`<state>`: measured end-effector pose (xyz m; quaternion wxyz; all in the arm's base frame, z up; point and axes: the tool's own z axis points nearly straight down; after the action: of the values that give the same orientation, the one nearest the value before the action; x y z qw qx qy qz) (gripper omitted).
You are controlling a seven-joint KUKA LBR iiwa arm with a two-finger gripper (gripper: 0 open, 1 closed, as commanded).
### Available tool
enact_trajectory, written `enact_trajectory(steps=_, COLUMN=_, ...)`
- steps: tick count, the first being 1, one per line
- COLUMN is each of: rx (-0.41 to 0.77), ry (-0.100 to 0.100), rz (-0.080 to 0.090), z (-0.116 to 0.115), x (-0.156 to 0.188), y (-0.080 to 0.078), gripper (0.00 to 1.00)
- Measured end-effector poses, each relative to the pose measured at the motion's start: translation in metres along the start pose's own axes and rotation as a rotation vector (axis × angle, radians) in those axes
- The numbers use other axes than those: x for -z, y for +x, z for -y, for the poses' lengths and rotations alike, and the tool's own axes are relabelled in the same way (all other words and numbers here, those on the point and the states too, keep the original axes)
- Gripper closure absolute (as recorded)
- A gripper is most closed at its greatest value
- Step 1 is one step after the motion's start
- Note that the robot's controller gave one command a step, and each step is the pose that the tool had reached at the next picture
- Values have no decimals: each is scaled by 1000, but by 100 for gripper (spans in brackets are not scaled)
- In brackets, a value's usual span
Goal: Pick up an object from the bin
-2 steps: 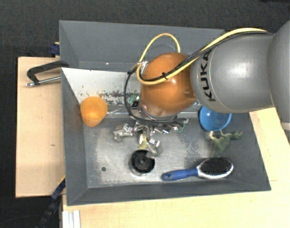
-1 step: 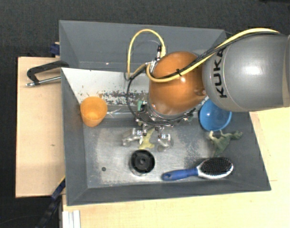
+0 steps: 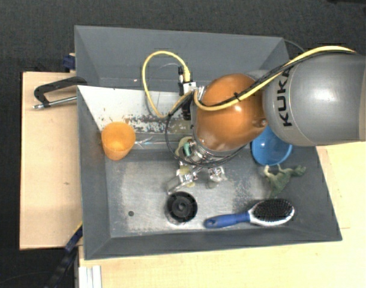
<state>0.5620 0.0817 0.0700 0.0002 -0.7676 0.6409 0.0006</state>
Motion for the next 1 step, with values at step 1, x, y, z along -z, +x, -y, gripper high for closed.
enact_trajectory(steps=1, rx=-4, ry=1, rz=2, z=1, x=1, y=-2, gripper=0)
